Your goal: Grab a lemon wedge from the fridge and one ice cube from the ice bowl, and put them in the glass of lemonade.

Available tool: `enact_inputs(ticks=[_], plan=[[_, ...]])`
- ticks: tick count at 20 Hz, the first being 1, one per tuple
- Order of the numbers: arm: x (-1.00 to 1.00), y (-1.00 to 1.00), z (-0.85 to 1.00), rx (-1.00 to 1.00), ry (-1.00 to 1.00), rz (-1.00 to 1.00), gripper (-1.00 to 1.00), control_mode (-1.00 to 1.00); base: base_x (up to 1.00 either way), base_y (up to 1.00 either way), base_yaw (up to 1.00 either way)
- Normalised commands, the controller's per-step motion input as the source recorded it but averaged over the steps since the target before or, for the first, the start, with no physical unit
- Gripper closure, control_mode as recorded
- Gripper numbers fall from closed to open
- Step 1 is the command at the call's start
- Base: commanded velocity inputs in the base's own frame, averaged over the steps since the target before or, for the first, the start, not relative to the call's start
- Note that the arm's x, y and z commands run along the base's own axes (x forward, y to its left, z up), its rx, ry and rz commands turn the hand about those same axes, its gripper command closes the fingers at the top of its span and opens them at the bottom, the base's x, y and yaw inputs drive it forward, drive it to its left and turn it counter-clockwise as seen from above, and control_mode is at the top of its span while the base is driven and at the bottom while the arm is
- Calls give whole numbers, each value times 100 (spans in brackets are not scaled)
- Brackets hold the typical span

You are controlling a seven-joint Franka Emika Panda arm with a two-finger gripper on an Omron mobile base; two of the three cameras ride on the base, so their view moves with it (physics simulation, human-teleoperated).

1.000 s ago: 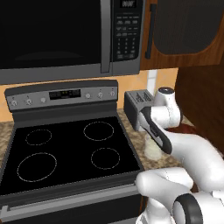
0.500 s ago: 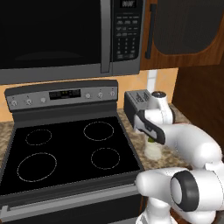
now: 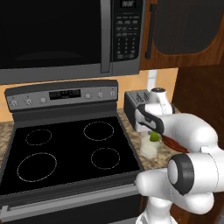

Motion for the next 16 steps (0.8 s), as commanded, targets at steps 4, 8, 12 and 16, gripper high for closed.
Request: enact_inputs(ticks=[4, 8, 12, 16], plan=[[-11, 0, 0, 0, 2, 0, -100, -100, 0, 0, 0], [0, 7, 12, 0, 2, -4, -100, -100, 0, 0, 0], [-27, -2, 63, 0, 0, -5, -100, -100, 0, 0, 0], [-45, -53, 30, 0, 0, -12, -100, -100, 0, 0, 0]])
